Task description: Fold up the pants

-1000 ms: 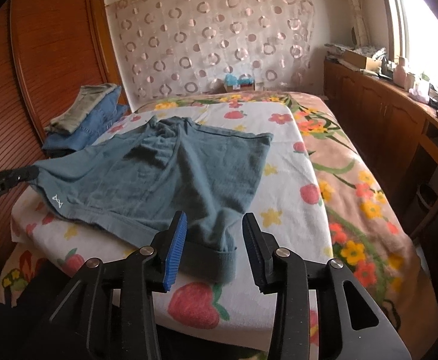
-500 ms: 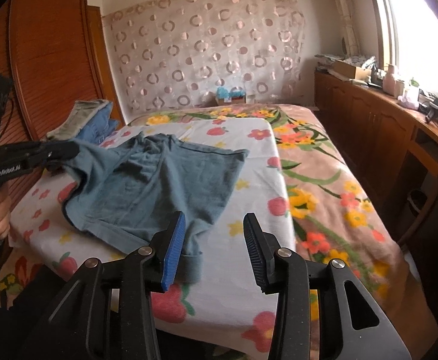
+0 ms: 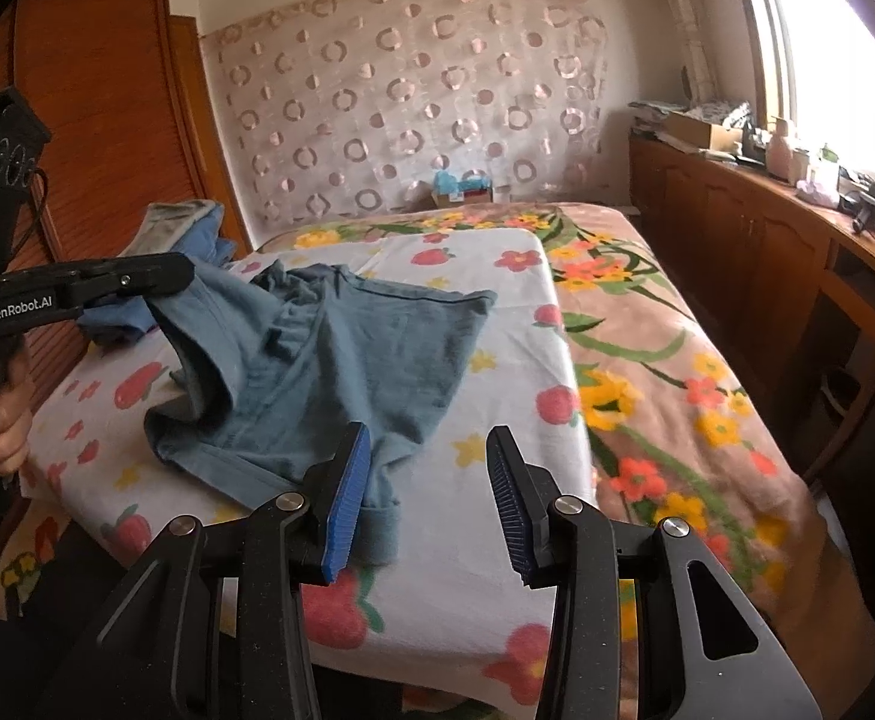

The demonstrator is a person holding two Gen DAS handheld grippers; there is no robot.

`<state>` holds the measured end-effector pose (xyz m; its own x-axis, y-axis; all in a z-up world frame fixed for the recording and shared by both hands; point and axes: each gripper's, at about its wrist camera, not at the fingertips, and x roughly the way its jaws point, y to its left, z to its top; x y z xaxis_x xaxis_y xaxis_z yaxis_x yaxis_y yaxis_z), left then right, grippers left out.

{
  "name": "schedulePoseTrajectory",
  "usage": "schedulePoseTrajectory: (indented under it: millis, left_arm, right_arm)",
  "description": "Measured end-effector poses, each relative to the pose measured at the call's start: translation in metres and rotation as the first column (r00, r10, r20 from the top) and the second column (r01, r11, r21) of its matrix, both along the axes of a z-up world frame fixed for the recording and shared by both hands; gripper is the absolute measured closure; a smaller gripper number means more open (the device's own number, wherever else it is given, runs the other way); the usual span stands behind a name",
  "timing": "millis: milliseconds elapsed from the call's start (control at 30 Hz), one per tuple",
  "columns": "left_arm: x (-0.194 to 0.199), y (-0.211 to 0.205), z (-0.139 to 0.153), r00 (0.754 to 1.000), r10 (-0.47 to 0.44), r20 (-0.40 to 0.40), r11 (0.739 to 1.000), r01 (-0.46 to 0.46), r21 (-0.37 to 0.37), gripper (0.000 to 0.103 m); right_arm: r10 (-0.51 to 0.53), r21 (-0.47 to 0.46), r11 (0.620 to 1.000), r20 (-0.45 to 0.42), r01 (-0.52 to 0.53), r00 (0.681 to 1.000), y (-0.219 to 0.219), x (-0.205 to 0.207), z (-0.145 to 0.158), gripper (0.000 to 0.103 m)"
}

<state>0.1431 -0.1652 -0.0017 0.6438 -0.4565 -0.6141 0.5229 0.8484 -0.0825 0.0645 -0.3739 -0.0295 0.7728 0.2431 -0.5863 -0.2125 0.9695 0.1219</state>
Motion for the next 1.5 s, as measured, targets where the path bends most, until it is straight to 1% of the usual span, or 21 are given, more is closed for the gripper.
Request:
schedulePoseTrajectory:
  millis: [33,200,300,400,500,667,900,967,1000,1033,1133,1200,1367,1500]
  left_arm:
    - [0.0,0.004,-0.001,1.0,0.008,0.001,1.0,-0.008,0.005,0.077]
    - [-0.003,0.036,-0.011,0.998,0.058,0.0,0.998,-0.058,0.018,0.069]
    - [-0.005,0.052,-0.024,0.997,0.071,-0.022,0.997,-0.07,0.013,0.068]
    - [-0.006,0.062,-0.041,0.993,0.115,-0.04,0.993,-0.114,0.035,0.068]
    - [-0.007,0.071,-0.058,0.989,0.125,-0.077,0.992,-0.123,0.037,0.068]
    - [-0.008,0.077,-0.078,0.984,0.129,-0.121,0.992,-0.127,0.026,0.068]
    - [-0.009,0.079,-0.089,0.979,0.137,-0.148,0.991,-0.135,0.021,0.068]
    - [-0.01,0.08,-0.091,0.979,0.14,-0.146,0.99,-0.139,0.021,0.068]
    - [-0.01,0.08,-0.091,0.979,0.141,-0.146,0.99,-0.14,0.021,0.068]
    - [-0.011,0.08,-0.091,0.979,0.142,-0.144,0.99,-0.14,0.02,0.068]
    - [-0.011,0.082,-0.09,0.979,0.148,-0.142,0.989,-0.148,0.016,0.068]
    - [-0.011,0.083,-0.09,0.978,0.151,-0.141,0.988,-0.151,0.014,0.068]
    - [-0.015,0.083,-0.085,0.98,0.152,-0.127,0.988,-0.153,0.001,0.068]
    - [-0.017,0.082,-0.08,0.982,0.151,-0.112,0.988,-0.153,-0.009,0.068]
  right_arm:
    - [0.005,0.001,1.0,0.0,-0.005,1.0,0.003,0.001,0.0,0.063]
    - [0.045,0.004,0.999,-0.004,-0.045,0.999,0.025,0.011,0.0,0.063]
    - [0.073,0.002,0.997,-0.013,-0.073,0.997,0.039,0.019,-0.003,0.063]
    - [0.093,0.001,0.996,-0.031,-0.093,0.995,0.051,0.029,-0.007,0.063]
    - [0.1,-0.011,0.995,-0.049,-0.101,0.994,0.06,0.04,-0.013,0.063]
    - [0.095,-0.036,0.995,-0.088,-0.098,0.992,0.066,0.059,-0.025,0.07]
    - [0.082,-0.072,0.993,-0.135,-0.093,0.987,0.07,0.078,-0.035,0.075]
    - [0.082,-0.075,0.993,-0.141,-0.093,0.987,0.071,0.08,-0.036,0.08]
    - [0.08,-0.076,0.993,-0.143,-0.092,0.986,0.071,0.08,-0.037,0.088]
    - [0.079,-0.075,0.993,-0.145,-0.091,0.986,0.072,0.081,-0.036,0.093]
    - [0.098,-0.065,0.992,-0.127,-0.107,0.987,0.073,0.076,-0.031,0.099]
    - [0.106,-0.076,0.991,-0.101,-0.114,0.989,0.077,0.07,-0.023,0.099]
    - [0.122,-0.063,0.99,-0.026,-0.124,0.992,0.078,0.05,0.003,0.1]
    - [0.124,-0.072,0.99,0.016,-0.123,0.992,0.078,0.035,0.019,0.1]
